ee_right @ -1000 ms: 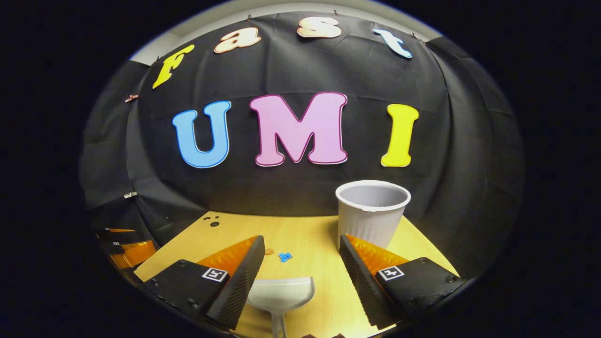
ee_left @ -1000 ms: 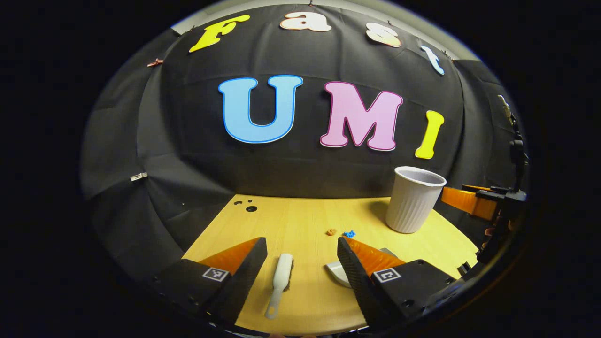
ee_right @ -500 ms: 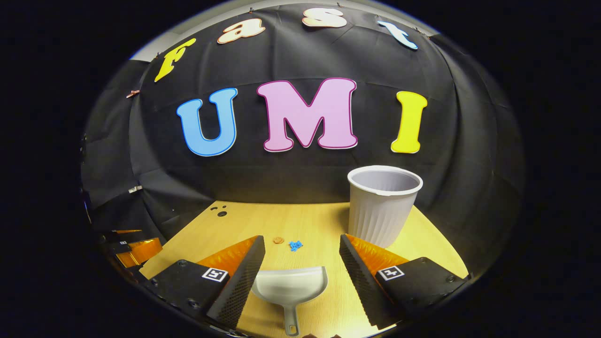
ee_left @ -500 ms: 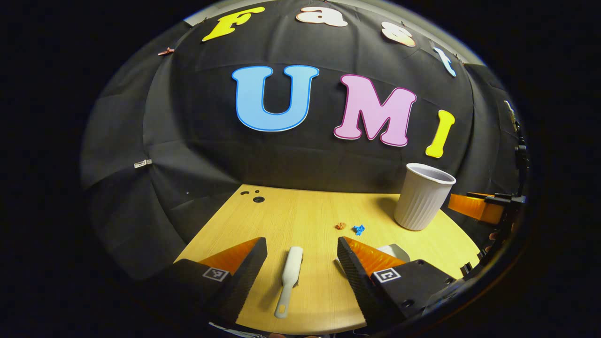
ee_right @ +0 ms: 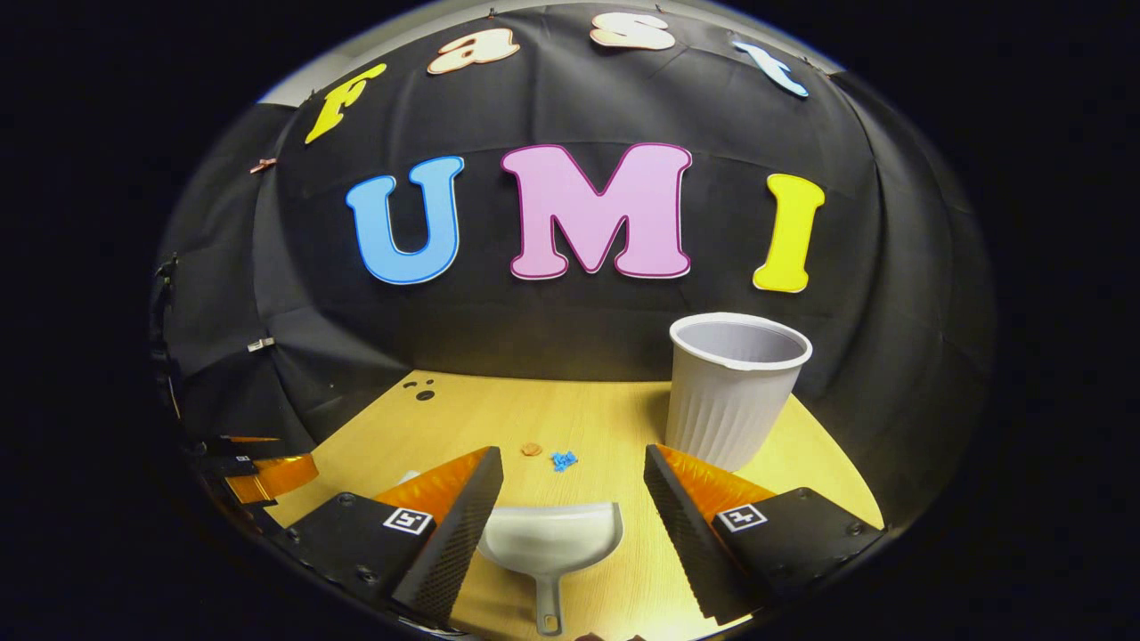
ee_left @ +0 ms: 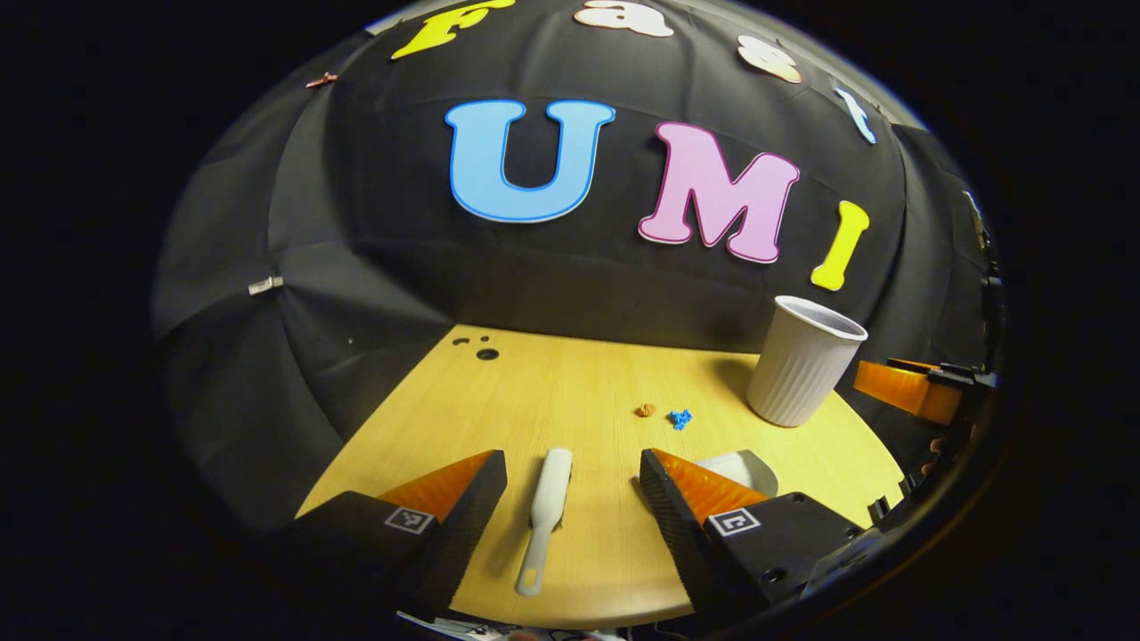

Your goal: Pick up the small broom and dustpan from the desktop, sweep the trash into the dustpan with the broom, and then empty the trash into the garbage bin.

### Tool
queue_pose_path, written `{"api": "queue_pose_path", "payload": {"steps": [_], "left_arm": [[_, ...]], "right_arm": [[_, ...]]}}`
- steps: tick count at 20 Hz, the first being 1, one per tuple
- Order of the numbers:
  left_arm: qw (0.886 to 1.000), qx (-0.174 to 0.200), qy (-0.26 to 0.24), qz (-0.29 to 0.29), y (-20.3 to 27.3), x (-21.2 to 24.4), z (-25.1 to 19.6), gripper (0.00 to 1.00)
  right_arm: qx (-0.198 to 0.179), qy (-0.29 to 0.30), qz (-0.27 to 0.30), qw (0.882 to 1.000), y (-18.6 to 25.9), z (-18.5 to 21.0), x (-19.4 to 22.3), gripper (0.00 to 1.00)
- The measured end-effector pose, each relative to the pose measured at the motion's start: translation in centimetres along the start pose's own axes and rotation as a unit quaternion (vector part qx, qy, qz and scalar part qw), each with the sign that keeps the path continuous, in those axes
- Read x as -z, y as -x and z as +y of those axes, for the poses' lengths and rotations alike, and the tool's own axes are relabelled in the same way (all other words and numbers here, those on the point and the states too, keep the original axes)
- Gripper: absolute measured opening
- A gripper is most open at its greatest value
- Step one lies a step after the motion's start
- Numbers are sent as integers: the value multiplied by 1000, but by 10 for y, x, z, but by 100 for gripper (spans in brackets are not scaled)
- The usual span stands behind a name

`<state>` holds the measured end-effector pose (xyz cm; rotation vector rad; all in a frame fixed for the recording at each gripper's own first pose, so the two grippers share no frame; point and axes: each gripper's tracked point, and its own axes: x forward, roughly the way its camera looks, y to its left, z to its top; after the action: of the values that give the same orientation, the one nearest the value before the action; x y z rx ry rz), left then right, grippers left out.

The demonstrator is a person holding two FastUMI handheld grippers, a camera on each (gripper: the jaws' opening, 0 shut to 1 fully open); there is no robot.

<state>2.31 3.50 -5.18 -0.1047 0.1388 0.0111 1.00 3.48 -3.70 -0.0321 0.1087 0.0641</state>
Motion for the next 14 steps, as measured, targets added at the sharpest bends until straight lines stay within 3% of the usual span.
{"api": "queue_pose_path", "payload": {"steps": [8,11,14], "left_arm": [[992,1,-31,118,-42,62,24,96],[981,16,-46,186,-61,96,23,96],[968,4,-74,241,-78,125,35,96]], "right_arm": [[1,8,36,999,-1,-4,24,100],[9,-2,62,998,0,-8,41,100],[14,-12,75,997,1,-7,54,100]]}}
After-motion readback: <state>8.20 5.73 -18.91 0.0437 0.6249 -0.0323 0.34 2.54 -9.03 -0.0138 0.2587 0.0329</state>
